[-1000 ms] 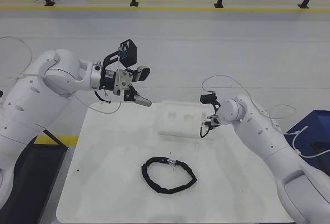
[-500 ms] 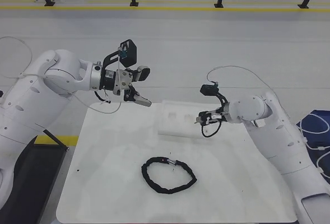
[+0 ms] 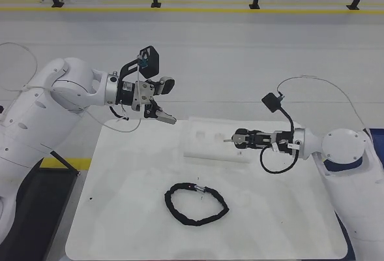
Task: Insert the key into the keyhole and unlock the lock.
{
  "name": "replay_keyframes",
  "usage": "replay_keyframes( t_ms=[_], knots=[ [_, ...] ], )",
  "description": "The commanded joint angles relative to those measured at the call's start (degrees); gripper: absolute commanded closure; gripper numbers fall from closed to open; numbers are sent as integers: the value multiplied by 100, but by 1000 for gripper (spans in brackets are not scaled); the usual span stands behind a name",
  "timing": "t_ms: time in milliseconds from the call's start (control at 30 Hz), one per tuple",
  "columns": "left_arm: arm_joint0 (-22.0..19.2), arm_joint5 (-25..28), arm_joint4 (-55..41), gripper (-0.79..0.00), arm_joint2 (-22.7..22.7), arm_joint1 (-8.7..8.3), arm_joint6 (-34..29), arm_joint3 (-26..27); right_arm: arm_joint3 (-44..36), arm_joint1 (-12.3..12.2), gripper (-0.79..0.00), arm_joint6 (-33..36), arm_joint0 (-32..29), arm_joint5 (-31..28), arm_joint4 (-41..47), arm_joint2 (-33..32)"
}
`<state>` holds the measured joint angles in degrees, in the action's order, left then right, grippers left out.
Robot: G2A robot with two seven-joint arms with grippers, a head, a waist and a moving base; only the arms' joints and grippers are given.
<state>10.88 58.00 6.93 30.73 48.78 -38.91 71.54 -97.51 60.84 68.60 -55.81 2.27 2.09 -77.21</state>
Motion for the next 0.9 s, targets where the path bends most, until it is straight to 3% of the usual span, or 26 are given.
replay_keyframes(
  t_ms=[0, 733, 867],
  knots=[
    [0, 0, 0, -785, 0, 0, 0, 0, -67, -21, 0, -105, -139, 30, 165, -165],
    [0, 0, 0, -785, 0, 0, 0, 0, -78, -53, 0, -188, -262, 127, 226, -316],
    [223, -287, 343, -785, 31, -15, 110, 125, -78, -53, 0, -188, -262, 127, 226, -316]
  ],
)
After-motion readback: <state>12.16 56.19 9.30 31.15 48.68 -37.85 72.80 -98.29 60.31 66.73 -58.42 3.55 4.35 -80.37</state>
